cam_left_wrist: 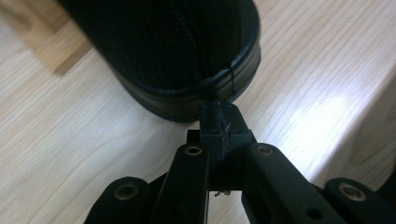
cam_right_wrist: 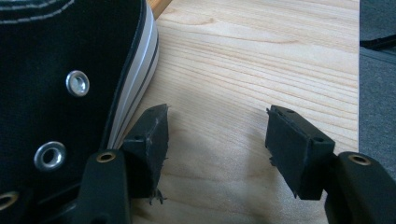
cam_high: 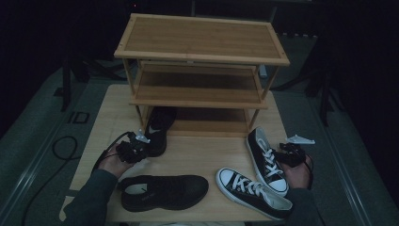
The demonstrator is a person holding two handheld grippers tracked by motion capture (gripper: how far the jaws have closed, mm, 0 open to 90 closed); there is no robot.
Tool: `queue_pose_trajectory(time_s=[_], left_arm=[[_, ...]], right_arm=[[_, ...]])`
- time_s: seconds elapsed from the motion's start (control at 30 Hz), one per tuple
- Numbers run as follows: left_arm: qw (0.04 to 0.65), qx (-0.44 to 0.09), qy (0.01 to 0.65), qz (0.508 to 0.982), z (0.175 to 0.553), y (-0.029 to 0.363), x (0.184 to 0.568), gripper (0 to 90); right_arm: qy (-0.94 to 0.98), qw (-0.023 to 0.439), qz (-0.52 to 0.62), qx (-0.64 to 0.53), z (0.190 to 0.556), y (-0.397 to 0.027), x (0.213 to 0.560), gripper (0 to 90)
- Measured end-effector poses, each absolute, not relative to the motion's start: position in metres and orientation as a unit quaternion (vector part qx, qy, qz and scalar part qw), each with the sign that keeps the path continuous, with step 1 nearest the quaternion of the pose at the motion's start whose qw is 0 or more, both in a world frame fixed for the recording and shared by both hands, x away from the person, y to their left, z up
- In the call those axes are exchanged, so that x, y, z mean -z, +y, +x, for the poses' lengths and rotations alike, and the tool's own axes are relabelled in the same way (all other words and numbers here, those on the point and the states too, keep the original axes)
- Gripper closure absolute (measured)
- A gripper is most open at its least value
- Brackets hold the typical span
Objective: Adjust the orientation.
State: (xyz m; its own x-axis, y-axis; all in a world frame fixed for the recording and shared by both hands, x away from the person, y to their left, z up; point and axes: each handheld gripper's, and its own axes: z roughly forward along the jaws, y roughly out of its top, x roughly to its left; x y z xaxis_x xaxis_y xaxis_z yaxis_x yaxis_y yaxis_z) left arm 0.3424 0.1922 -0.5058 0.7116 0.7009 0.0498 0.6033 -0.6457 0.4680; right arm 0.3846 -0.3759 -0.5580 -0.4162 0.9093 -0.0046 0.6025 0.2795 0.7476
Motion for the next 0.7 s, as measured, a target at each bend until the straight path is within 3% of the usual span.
queue_pose_trajectory(time_s=[0.57,0.7], left_arm=[[0.213,-0.122,0.365,0.898,0.346,0.182,0.502,89.7],[0.239,-0.132,0.372,0.887,0.342,0.186,0.488,87.3]], right_arm=[[0.768,0.223,0.492,-0.344,0.385,-0.376,0.558,39.3],[0.768,0.223,0.492,-0.344,0.385,-0.376,0.558,39.3]])
